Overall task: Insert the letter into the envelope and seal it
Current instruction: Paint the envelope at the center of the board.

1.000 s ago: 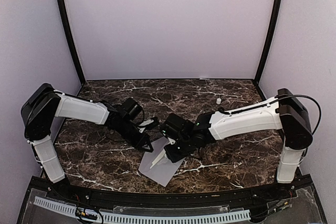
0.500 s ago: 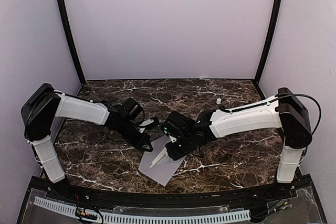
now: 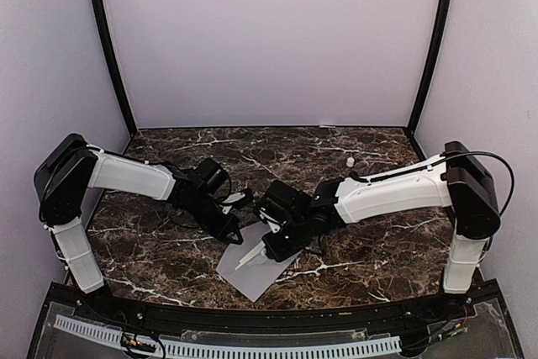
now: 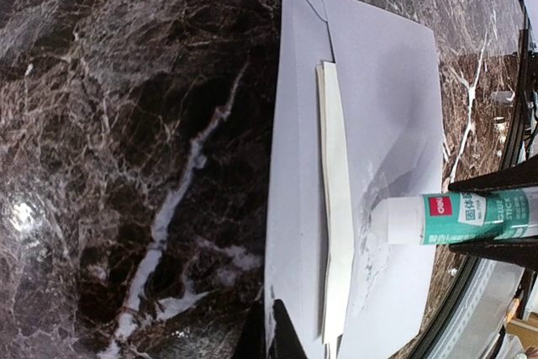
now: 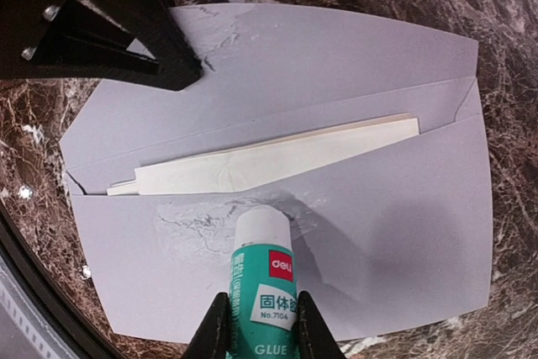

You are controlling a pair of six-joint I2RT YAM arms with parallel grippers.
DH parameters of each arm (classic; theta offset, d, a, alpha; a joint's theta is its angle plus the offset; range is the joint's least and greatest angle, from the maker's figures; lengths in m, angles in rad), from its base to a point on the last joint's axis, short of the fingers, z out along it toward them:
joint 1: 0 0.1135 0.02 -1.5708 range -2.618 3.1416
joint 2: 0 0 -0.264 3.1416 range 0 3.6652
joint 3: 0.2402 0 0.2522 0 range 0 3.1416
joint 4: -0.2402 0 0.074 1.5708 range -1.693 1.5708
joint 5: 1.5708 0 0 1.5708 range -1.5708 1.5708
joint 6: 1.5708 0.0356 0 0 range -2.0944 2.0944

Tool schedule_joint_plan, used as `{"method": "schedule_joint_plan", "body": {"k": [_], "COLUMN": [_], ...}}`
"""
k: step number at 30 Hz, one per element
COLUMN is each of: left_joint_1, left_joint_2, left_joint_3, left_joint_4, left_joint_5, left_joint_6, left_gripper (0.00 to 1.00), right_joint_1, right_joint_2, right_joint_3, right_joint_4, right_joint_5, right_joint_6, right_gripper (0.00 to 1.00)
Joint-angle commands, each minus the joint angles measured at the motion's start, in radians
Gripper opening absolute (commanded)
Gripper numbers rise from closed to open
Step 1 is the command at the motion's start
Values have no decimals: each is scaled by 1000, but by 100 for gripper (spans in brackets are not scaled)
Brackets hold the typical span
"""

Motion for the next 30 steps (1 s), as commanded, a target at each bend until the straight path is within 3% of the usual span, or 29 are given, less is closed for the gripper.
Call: {"method": "schedule_joint_plan", "body": {"k": [1,14,30], "left_joint_1": [2,3,3], "left_joint_2": [2,1,-16], "left_joint_3": [12,15,5], "left_joint_4": [-15,-13,7], "left_joint_5": [-13,-3,41], "left_joint_6": [-8,-10,13], "left_gripper": [0,0,0], "right_joint_1": [27,55,11], "right_joint_2": [17,49,34], "right_joint_3": [0,46,35], "right_joint_4": [1,14,-29], "right_joint_5": [-69,-109,-42], "right_joint_6": [-7,1,22], "right_gripper": [1,1,1]}}
